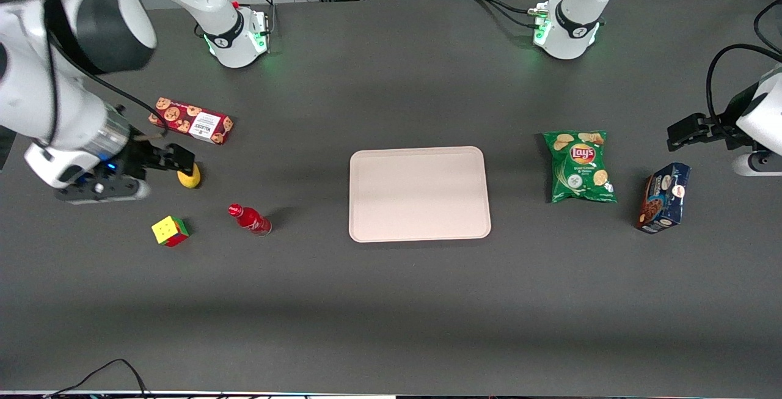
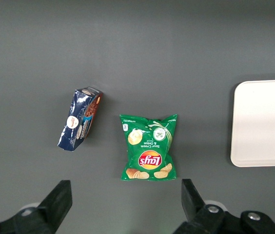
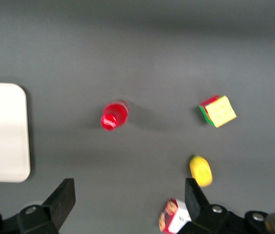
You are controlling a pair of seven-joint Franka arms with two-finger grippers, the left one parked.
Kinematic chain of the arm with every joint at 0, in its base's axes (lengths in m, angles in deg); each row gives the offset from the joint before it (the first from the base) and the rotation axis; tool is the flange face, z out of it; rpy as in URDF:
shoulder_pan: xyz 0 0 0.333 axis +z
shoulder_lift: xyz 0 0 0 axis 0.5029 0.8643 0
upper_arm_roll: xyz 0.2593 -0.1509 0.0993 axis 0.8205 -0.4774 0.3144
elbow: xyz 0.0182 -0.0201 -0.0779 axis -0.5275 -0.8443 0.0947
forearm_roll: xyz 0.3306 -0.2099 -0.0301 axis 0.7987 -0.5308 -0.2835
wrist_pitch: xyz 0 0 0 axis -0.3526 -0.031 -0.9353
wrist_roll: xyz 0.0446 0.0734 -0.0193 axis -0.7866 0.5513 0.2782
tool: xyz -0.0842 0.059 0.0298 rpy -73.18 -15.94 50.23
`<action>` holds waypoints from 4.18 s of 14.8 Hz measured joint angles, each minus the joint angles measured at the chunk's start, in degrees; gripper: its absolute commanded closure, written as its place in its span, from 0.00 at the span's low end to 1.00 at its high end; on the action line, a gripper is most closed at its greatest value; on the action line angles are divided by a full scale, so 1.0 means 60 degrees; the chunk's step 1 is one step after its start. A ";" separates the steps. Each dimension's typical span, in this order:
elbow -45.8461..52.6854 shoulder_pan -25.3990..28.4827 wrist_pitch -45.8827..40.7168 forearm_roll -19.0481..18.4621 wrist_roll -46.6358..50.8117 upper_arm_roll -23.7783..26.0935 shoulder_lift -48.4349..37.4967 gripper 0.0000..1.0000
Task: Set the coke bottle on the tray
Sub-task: 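Move the right gripper over the red Coca-Cola bottle and lower it, then close the right gripper around the neck of the red Coca-Cola bottle, then lift the held bottle up off the table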
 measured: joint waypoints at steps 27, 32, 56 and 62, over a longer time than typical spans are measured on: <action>-0.2386 -0.0002 0.4354 0.0000 0.0265 0.0516 0.1819 0.05; -0.2385 -0.0002 0.4392 0.0000 0.0238 0.0516 0.1908 0.14; -0.2203 -0.0002 0.4347 0.0000 0.0122 0.0580 0.1891 1.00; -0.0249 -0.0003 0.0911 -0.0001 0.0122 0.0643 0.0538 1.00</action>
